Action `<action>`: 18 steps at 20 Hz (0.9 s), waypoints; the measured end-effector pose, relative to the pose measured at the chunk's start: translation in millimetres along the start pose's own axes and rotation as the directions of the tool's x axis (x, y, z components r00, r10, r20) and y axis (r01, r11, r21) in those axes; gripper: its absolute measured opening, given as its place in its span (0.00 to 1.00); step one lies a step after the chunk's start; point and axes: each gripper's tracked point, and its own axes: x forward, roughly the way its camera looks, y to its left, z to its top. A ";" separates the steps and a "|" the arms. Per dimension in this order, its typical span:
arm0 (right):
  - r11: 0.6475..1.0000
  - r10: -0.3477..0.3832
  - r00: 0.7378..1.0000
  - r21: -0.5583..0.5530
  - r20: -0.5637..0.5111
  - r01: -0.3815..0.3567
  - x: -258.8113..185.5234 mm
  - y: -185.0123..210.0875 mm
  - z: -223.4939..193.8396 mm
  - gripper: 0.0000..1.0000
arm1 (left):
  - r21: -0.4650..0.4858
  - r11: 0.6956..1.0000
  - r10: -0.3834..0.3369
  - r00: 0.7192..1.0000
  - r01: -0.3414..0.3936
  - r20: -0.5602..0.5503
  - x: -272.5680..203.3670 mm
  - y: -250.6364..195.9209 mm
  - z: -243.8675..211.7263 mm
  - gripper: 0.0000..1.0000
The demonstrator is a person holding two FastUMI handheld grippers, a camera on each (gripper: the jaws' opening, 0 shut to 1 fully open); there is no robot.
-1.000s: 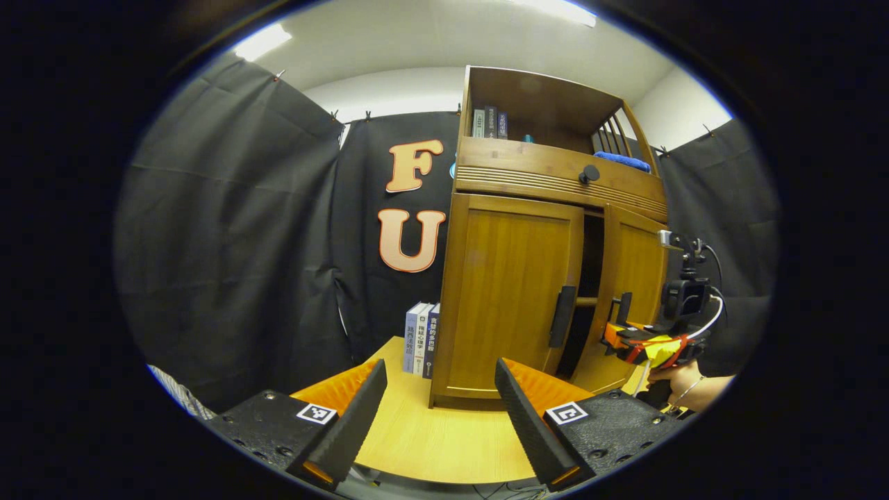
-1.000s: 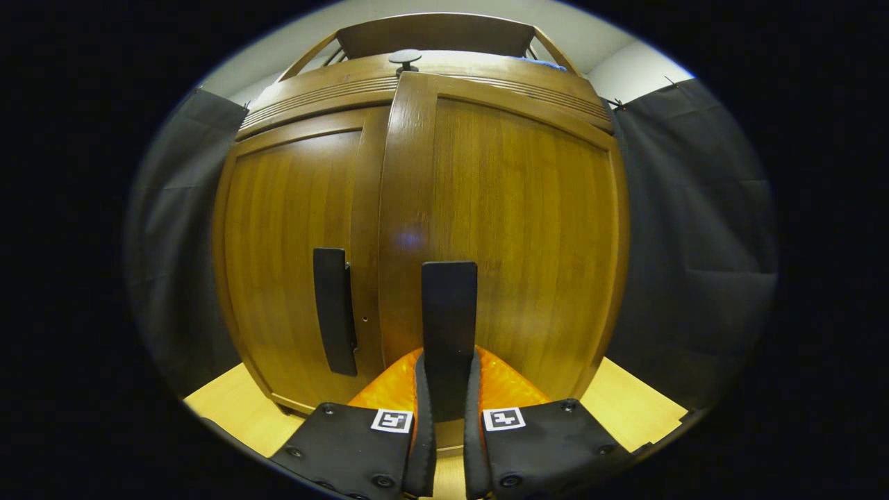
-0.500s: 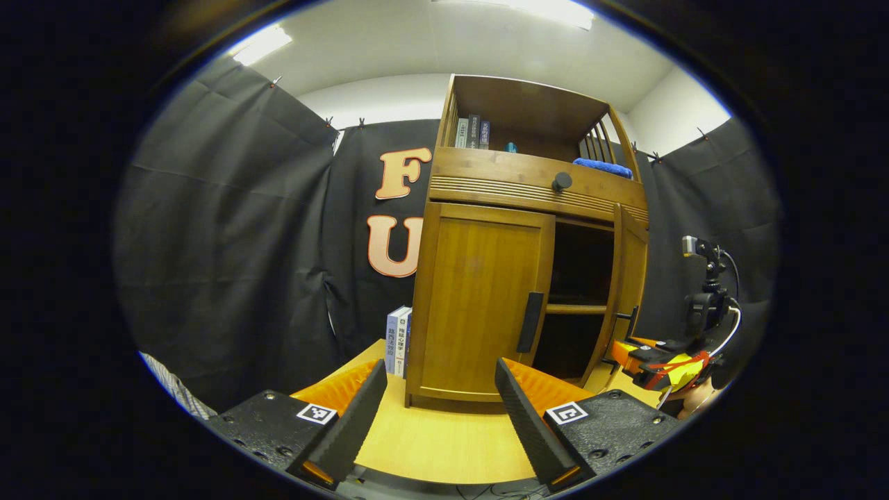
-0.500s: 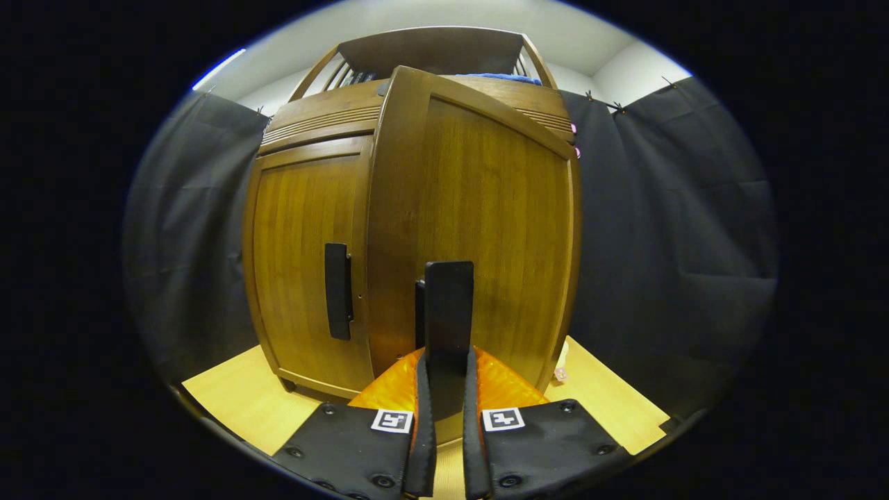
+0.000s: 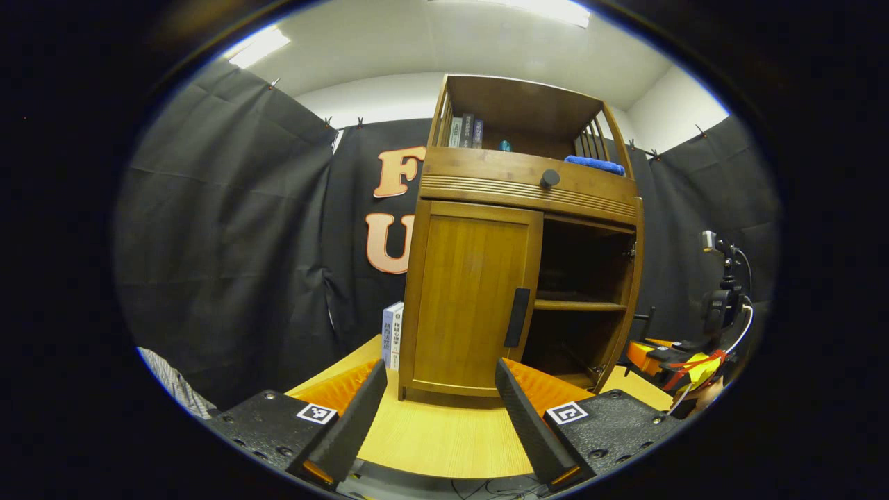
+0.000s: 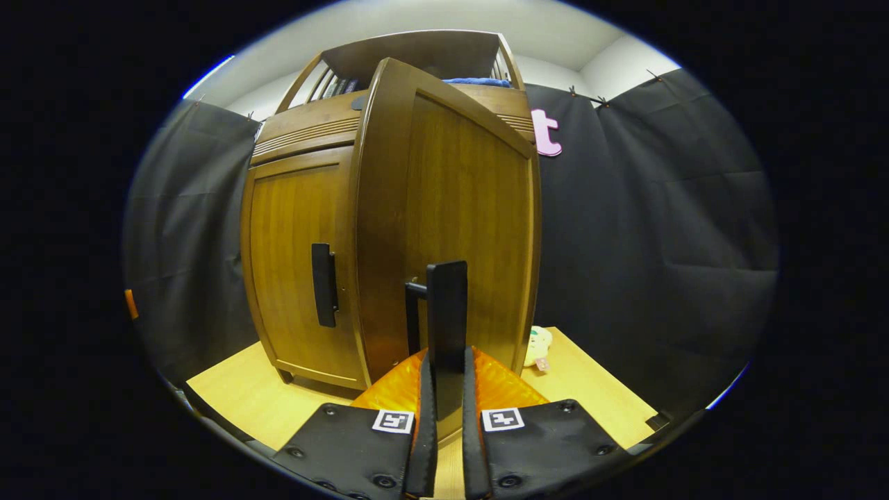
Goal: Open the right door of the double-door shoe cabinet with the right hand, and open the left door with the left hand.
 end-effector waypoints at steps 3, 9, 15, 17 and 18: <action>0.998 -0.060 0.998 0.006 0.001 0.060 -11.1 -17.5 -0.6 0.22 | 0.051 0.998 -0.037 0.999 0.037 -0.002 4.9 -7.4 2.6 0.92; 0.997 -0.072 0.997 0.026 0.001 0.072 -16.1 -40.4 -0.5 0.10 | 0.035 0.994 -0.102 0.995 0.102 -0.002 11.2 -34.7 5.8 0.92; 0.993 -0.105 0.994 0.060 0.009 0.105 -30.2 -72.1 1.5 0.02 | 0.038 0.986 -0.165 0.986 0.165 0.002 20.9 -63.5 8.3 0.95; 0.990 -0.117 0.993 0.082 0.010 0.116 -32.8 -81.1 1.2 0.08 | 0.042 0.982 -0.184 0.983 0.183 0.003 23.7 -70.7 6.0 0.95; 0.987 -0.122 0.992 0.101 0.007 0.121 -34.4 -89.0 2.6 0.14 | 0.041 0.981 -0.190 0.982 0.190 0.002 25.8 -73.8 5.6 0.95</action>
